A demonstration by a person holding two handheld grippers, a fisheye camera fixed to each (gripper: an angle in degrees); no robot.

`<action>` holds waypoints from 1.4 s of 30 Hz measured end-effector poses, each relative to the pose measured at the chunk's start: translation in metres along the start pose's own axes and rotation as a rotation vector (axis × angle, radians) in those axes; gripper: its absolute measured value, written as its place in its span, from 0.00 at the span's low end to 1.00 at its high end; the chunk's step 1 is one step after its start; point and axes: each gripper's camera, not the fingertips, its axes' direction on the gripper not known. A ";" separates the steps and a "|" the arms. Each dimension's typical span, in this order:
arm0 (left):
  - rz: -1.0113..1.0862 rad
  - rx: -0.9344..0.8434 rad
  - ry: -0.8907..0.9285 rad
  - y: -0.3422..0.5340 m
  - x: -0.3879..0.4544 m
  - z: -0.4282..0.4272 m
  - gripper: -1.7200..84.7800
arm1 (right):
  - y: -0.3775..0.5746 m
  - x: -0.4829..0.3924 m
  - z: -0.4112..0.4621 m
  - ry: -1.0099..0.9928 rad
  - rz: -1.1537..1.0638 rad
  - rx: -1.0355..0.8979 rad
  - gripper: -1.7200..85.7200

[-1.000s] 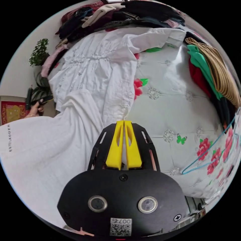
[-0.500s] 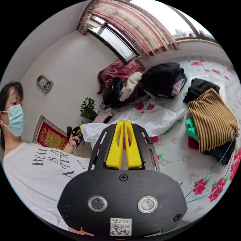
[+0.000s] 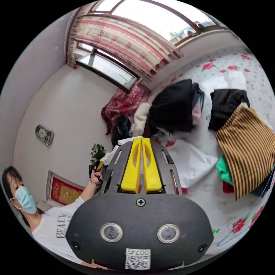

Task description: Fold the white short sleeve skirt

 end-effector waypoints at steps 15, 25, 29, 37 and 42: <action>0.575 -0.024 0.046 0.090 0.120 -0.115 0.01 | 0.105 -0.120 -0.087 0.052 -0.657 0.110 0.02; -0.331 -0.091 -0.053 0.278 -0.135 -0.104 0.01 | 0.213 0.048 0.053 0.197 -0.021 -0.430 0.02; -0.321 -0.096 -0.048 0.280 -0.130 -0.108 0.01 | 0.204 0.048 0.054 0.120 0.039 -0.401 0.02; -0.254 -0.002 0.058 0.217 -0.135 -0.069 0.01 | 0.130 0.036 0.075 -0.003 0.058 -0.309 0.02; -0.293 0.007 -0.027 0.145 -0.150 -0.017 0.01 | 0.045 0.022 0.127 0.063 0.022 -0.292 0.02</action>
